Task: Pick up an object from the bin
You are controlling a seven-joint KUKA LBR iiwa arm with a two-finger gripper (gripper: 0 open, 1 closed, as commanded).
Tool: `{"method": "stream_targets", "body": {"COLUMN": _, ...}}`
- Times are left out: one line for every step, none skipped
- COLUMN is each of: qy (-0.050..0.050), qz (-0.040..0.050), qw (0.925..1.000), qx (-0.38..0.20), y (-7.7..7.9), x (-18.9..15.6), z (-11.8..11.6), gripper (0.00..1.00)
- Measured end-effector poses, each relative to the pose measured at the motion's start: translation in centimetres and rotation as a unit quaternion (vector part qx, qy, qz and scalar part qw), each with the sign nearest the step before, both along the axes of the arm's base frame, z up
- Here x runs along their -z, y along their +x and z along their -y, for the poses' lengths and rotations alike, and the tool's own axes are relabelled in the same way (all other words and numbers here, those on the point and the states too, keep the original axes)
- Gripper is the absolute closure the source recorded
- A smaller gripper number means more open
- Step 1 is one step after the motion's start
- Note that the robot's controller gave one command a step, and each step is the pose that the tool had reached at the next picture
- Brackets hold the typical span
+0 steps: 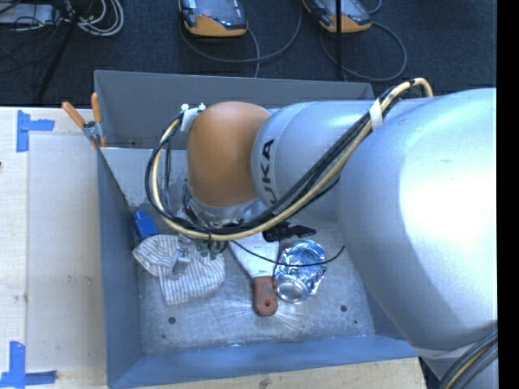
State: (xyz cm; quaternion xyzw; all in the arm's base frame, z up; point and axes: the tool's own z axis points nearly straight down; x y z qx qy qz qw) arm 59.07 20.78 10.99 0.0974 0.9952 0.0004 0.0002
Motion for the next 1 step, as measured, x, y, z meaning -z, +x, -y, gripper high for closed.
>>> {"method": "stream_targets", "body": {"qy": -0.001, "qz": 0.0002, "qw": 0.9982, "qx": 0.059, "y": 0.41, "x": 2.17, "z": -0.49, "gripper": 0.00}}
